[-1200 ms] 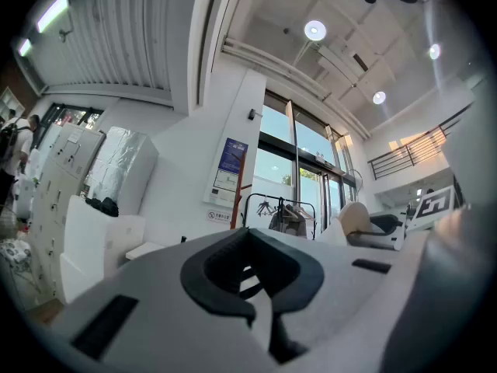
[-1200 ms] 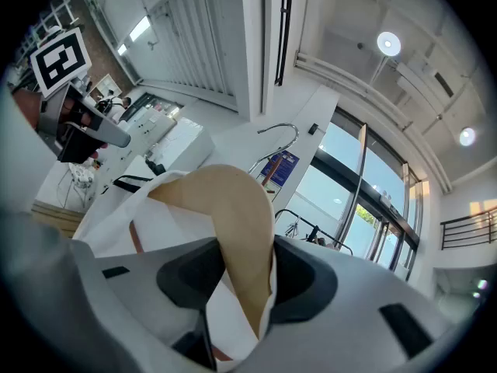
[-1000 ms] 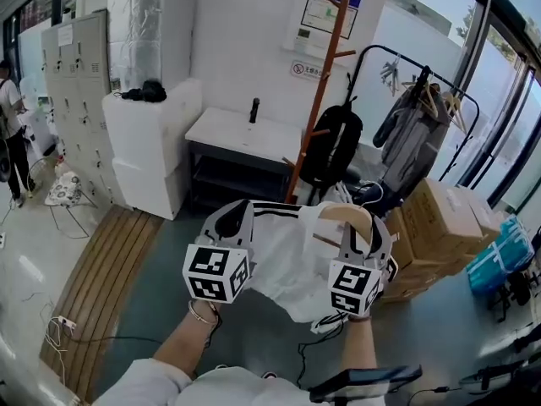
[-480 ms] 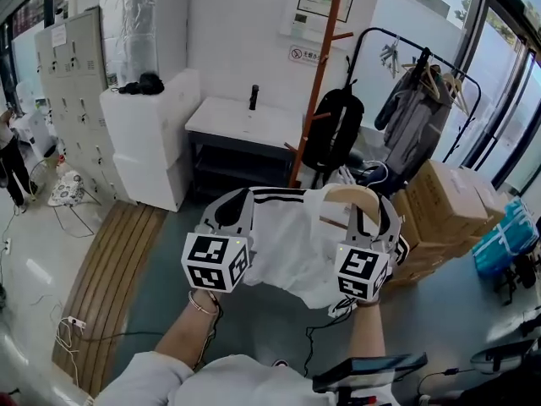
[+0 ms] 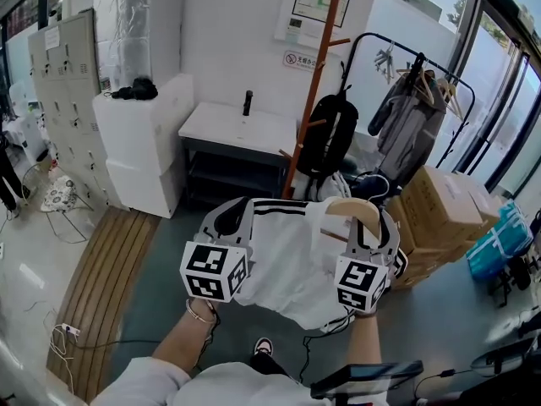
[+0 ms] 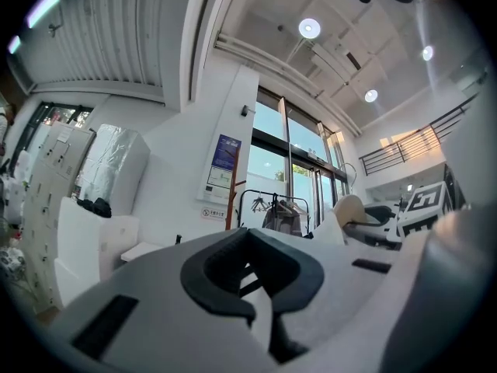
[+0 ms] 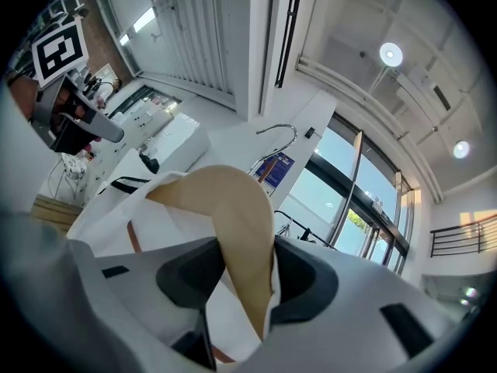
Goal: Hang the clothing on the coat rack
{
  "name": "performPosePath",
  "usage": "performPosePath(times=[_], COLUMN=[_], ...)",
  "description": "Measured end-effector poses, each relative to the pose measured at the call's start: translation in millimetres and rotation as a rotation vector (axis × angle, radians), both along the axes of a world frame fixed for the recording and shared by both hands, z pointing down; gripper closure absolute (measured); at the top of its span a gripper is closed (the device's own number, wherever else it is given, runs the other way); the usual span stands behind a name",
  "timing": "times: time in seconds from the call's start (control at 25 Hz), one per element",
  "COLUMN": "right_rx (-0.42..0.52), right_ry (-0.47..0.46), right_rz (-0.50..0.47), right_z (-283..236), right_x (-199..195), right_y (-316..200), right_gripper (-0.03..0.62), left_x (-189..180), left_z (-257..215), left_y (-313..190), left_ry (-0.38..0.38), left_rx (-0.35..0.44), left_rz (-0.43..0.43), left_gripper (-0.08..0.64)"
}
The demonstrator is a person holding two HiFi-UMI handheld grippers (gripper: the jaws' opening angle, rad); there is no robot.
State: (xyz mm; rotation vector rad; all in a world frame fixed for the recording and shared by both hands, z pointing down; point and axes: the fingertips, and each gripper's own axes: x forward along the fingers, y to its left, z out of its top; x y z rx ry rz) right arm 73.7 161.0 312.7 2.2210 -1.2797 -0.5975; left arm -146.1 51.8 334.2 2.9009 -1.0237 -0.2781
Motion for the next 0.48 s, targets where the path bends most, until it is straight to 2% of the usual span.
performPosePath(times=[0.2,0.48], right_rx=[-0.007,-0.009], right_ry=[-0.016,0.005], right_rz=[-0.019,-0.032], right_z=[9,4], right_x=[8,26], right_y=[-16,-45], right_gripper=[0.405,0.405], left_x=[2,21], left_z=[6,-3], left_y=[-17,-40], left_ry=[-0.009,-0.005], left_rx=[-0.018,0.003], left_rz=[-0.024,-0.043], left_gripper=[0.552,0.552])
